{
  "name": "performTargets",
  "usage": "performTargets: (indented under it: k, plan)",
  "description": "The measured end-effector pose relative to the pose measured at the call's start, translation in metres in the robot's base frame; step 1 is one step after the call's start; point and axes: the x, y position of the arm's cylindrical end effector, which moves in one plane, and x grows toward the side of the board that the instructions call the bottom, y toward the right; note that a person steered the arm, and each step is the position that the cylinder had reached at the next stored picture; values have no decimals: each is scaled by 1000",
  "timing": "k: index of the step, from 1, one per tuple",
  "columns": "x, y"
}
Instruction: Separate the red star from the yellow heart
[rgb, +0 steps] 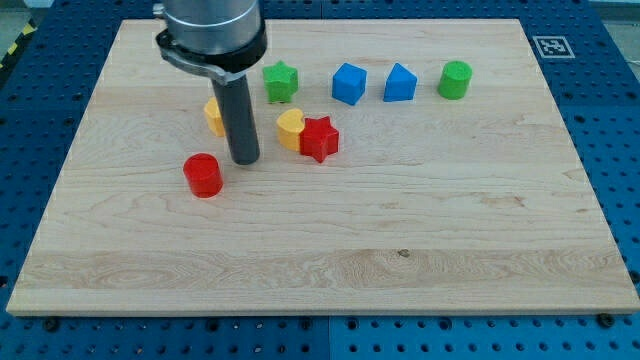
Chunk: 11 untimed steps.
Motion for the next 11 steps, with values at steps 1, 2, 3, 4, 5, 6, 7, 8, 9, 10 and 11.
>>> performTargets:
  k: [1, 2, 3, 4, 5, 6, 7, 8, 9, 10, 11]
  plan:
    - [-1, 15]
    - [-4, 27]
    - [-10, 37]
    - [-10, 50]
    - [-10, 65]
    - [-10, 89]
    - [-10, 102]
    - [-3, 102]
    - [18, 102]
    - [20, 105]
    - [20, 112]
